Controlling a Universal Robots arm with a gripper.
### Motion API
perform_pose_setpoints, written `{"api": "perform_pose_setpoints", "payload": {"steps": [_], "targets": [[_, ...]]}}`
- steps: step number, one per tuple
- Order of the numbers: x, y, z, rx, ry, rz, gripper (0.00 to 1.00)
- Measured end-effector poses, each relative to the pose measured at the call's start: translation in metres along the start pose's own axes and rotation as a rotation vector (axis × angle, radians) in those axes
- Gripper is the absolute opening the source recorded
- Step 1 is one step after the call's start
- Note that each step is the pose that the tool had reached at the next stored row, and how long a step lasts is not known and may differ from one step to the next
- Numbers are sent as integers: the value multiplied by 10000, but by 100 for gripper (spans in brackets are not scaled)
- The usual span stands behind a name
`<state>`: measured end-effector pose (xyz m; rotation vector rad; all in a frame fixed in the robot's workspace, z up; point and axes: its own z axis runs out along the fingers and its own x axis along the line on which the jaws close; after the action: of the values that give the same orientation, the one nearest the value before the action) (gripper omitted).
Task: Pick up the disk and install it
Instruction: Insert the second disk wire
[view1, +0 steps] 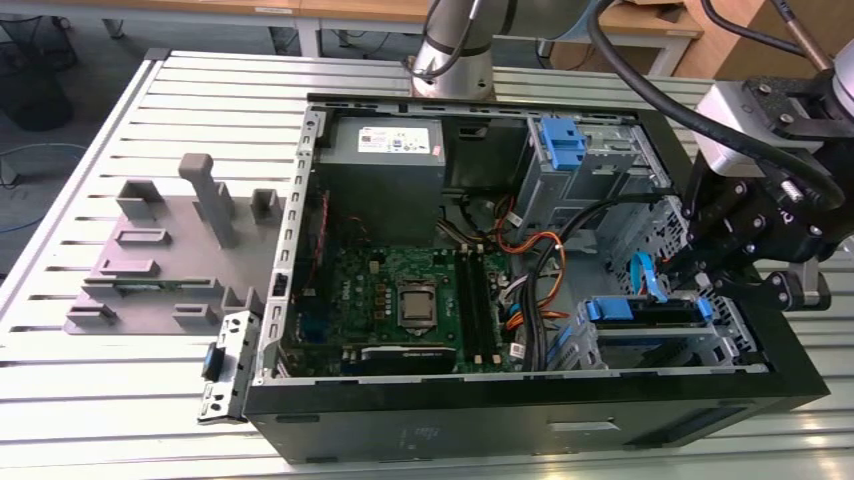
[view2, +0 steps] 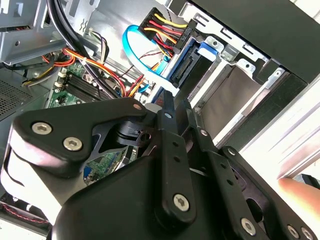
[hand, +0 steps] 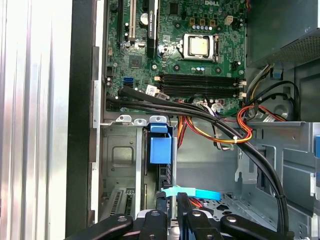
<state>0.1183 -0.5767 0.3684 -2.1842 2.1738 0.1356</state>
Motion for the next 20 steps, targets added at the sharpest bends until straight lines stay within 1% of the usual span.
{"api": "perform_pose_setpoints", "payload": {"steps": [6, 8, 11, 18, 20], "targets": [[0, 0, -3, 0, 1, 0, 23], [0, -12, -5, -1, 5, 0, 23], [0, -54, -3, 0, 1, 0, 23], [1, -179, 4, -2, 1, 0, 23], [2, -206, 12, -3, -2, 0, 23]]}}
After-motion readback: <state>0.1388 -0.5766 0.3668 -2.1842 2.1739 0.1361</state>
